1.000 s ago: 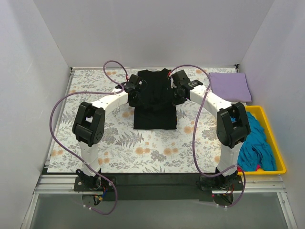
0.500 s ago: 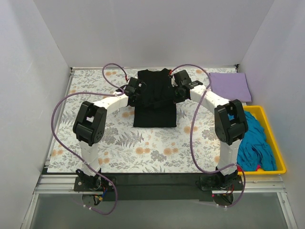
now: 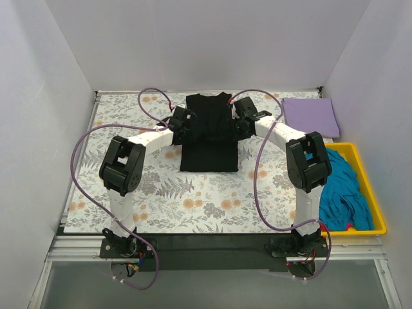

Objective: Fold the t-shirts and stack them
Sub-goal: Fold the tshirt

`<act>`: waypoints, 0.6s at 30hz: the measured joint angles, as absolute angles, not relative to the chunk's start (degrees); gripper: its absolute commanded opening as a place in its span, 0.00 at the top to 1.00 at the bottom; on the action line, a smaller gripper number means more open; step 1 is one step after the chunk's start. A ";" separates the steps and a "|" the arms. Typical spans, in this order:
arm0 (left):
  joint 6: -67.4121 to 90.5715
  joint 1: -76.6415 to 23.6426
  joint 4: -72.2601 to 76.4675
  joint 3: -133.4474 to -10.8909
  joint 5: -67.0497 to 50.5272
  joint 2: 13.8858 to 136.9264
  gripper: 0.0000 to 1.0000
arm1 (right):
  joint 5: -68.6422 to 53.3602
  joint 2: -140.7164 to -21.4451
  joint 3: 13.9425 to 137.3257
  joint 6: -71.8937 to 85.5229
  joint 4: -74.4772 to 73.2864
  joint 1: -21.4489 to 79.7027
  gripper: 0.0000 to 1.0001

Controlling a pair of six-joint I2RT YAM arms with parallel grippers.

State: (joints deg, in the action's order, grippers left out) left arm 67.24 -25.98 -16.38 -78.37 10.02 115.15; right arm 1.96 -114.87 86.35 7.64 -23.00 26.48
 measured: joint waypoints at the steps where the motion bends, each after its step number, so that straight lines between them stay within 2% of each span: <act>1: 67.18 -25.98 -16.51 -78.35 10.09 114.52 0.42 | 1.98 -114.43 86.35 7.57 -23.00 26.63 0.54; 4: 66.96 -26.09 -16.73 -77.87 10.22 110.41 0.38 | 2.17 -111.57 85.97 7.70 -22.90 27.35 0.54; 8: 67.40 -27.33 -16.43 -76.05 11.62 102.19 0.40 | 2.09 -106.37 84.73 8.27 -22.00 29.67 0.57; 9: 67.66 -28.08 -16.27 -75.26 11.86 100.14 0.44 | 1.91 -105.32 84.29 8.45 -21.34 30.46 0.60; 10: 68.18 -29.10 -16.01 -74.30 12.12 98.24 0.49 | 1.41 -104.57 83.81 8.80 -20.60 31.31 0.67; 11: 68.82 -30.24 -15.75 -73.19 12.25 96.62 0.55 | 0.47 -104.12 83.35 8.95 -19.77 32.12 0.71; 12: 69.52 -31.51 -15.38 -71.92 12.21 95.37 0.65 | -0.27 -104.01 82.91 9.32 -18.96 32.73 0.74; 18: 72.88 -36.10 -14.52 -64.10 9.56 97.10 0.82 | -4.36 -107.20 80.18 10.74 -16.27 34.85 0.83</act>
